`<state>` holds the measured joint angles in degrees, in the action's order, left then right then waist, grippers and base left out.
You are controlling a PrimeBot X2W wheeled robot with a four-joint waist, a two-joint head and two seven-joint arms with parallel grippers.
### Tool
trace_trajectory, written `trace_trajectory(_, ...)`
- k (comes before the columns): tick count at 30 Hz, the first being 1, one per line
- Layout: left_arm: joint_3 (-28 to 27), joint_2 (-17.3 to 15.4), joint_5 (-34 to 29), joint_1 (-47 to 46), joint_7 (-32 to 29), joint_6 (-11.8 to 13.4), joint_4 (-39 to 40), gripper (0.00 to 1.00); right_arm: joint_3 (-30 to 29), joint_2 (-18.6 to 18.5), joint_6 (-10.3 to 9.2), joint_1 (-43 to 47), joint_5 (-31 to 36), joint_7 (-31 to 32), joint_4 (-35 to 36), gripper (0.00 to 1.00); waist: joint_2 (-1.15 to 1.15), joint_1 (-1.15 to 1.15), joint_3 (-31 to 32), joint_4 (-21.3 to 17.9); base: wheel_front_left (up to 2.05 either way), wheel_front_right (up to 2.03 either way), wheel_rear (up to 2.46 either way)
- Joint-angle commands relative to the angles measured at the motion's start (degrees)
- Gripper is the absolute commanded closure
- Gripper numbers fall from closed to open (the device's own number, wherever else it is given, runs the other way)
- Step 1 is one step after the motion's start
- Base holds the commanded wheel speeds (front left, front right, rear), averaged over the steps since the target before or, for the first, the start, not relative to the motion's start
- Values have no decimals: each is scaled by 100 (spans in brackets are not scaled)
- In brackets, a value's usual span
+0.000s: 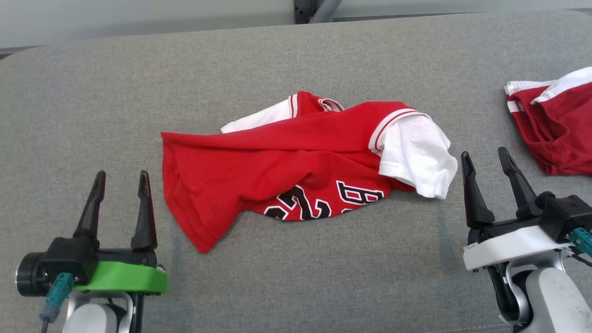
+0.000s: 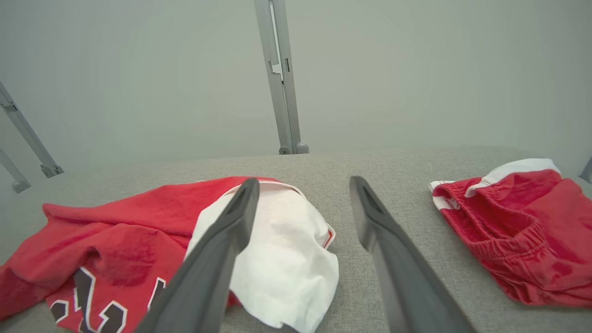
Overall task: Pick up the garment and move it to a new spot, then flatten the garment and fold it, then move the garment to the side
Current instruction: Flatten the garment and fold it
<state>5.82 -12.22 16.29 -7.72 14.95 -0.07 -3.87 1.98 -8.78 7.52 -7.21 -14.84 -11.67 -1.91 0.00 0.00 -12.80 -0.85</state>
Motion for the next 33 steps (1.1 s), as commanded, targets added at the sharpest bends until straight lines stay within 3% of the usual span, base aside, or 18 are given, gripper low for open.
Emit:
trace_trajectory(1, 50, -6, -67, 158, -11, -33, -16, 0, 5, -7, -7, 79, 43, 8, -33, 0, 0, 0, 110, 12, 0, 0, 0)
trace_trajectory(21, 348, -37, 25, 305, -438, -22, 146, 0, -70, 23, -7, 164, 25, 45, -8, 0, 0, 0, 148, 101, 0, 0, 0)
trace_trajectory(26, 465, 5, 166, 9, -852, -153, 21, 0, -41, 23, -7, 95, 11, 65, 23, 0, 0, 0, 43, 75, 0, 0, 0)
trace_trajectory(33, 588, 93, 866, -447, -1821, -489, -614, 0, 66, 55, -7, -8, -43, 25, -23, 0, 0, 0, -183, -122, 0, 0, 0)
